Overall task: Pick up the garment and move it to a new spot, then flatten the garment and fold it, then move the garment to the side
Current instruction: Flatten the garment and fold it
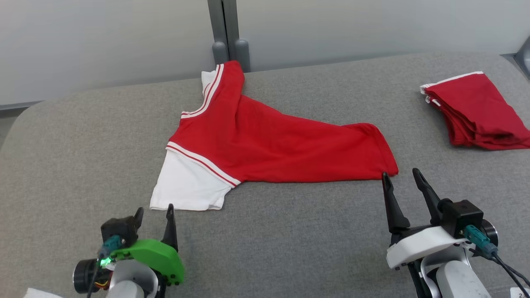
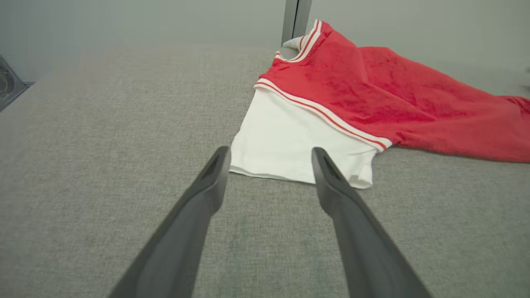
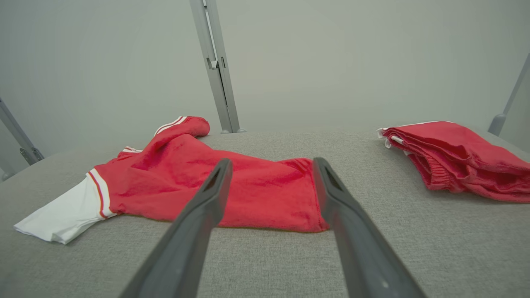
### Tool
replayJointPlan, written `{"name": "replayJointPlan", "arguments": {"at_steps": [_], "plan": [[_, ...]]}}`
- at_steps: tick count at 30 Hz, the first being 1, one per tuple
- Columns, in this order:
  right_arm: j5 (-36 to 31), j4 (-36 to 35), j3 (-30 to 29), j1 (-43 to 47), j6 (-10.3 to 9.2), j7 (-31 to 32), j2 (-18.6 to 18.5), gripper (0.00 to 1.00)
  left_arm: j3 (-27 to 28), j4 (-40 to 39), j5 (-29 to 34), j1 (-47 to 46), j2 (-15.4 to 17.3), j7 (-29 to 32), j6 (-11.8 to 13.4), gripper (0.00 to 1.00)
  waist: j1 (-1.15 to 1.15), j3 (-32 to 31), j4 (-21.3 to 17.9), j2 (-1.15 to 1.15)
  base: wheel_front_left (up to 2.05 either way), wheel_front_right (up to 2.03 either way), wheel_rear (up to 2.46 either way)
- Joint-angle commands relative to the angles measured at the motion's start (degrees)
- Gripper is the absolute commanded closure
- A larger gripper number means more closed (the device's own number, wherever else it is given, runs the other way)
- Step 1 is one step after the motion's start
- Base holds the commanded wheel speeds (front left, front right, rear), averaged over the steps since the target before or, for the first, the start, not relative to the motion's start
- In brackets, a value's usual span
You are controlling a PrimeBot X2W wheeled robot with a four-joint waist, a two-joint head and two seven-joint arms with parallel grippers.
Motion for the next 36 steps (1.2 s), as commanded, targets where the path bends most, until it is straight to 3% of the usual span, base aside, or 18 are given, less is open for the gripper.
{"name": "replayJointPlan", "arguments": {"at_steps": [1,10,22,23,24,25,36], "plan": [[0.2,0.08,-0.02,-0.8,-0.06,-0.15,-0.04,0.0,0.46,1.65,-0.87,-2.03,0.4,1.37,-0.09,0.0,0.0,1.84,-1.6,0.0,0.0,0.0,0.0],[0.44,-0.22,0.45,-2.15,-0.06,-0.15,-0.03,0.0,3.69,11.28,-3.67,-9.86,1.59,4.72,1.6,0.0,0.0,5.22,-4.65,0.0,0.0,0.0,0.0],[0.42,-0.2,0.39,-2.99,-0.06,-0.15,-0.03,0.0,5.01,19.98,-5.04,-13.8,1.99,3.24,3.5,0.0,0.0,6.27,-6.52,0.0,0.0,0.0,0.0],[0.4,-0.19,0.35,-2.96,-0.06,-0.15,-0.03,0.0,4.87,20.51,-5.0,-13.97,2.0,3.11,3.44,0.35,0.0,6.27,-6.58,0.0,0.0,0.0,0.0],[0.34,-0.15,0.26,-2.89,-0.06,-0.15,-0.03,0.0,4.69,21.17,-5.03,-14.14,1.94,2.98,3.15,0.76,0.0,6.25,-6.63,0.0,0.0,0.0,0.0],[0.26,-0.11,0.15,-2.85,-0.06,-0.15,-0.03,0.0,4.51,21.53,-5.15,-14.21,1.82,2.89,2.75,1.0,0.0,6.23,-6.63,0.0,0.0,0.0,0.0],[-1.83,2.35,-3.59,-1.25,-0.07,-0.15,-0.03,0.0,4.57,17.46,-6.45,-11.43,1.31,-5.17,-0.09,1.0,0.0,4.87,-3.59,0.0,0.0,0.0,0.0]]}}
